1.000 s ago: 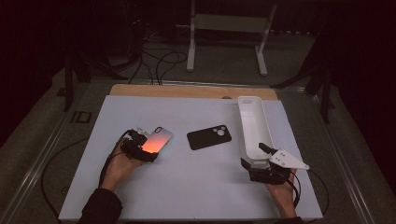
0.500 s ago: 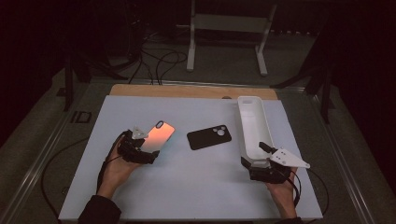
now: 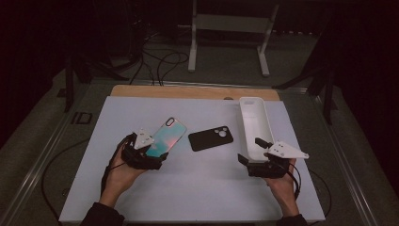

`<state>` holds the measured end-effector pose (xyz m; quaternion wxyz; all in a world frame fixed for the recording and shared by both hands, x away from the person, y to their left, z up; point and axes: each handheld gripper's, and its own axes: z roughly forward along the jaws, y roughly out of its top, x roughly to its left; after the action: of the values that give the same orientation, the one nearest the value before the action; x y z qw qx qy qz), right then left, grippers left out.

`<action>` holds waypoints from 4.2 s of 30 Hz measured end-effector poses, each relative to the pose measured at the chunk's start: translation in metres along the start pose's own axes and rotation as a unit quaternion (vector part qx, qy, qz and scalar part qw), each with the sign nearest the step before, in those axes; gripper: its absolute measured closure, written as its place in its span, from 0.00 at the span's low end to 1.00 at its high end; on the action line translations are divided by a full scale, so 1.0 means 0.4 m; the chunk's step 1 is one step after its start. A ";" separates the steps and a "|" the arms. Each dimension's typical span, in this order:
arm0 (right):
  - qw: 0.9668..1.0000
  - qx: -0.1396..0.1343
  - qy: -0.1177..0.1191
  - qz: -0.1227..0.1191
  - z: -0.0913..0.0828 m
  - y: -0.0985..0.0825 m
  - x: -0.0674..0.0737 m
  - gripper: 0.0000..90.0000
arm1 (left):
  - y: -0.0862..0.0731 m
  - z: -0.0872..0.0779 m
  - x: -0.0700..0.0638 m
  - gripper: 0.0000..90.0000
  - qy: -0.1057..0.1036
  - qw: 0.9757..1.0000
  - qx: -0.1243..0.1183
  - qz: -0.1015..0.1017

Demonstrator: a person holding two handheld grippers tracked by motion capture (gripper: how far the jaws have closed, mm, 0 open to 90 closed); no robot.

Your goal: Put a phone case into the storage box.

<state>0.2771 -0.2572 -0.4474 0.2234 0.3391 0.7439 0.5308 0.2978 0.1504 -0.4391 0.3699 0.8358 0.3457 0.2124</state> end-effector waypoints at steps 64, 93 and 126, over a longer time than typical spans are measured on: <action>0.985 0.042 0.130 0.108 0.207 0.170 0.157 0.96 | 0.098 0.057 -0.132 0.18 -0.087 0.993 -0.068 0.048; 0.974 -0.030 0.211 0.080 0.164 0.187 0.151 0.96 | 0.056 0.066 -0.099 0.26 -0.228 0.971 -0.065 0.011; 0.950 -0.072 0.295 0.078 0.175 0.177 0.144 0.83 | 0.060 0.054 -0.107 0.84 -0.305 0.947 -0.091 0.033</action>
<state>0.3060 -0.1554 -0.4027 -0.0239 0.2071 0.7077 0.6751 0.2922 0.0972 -0.4387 0.5249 0.8345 0.1674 -0.0100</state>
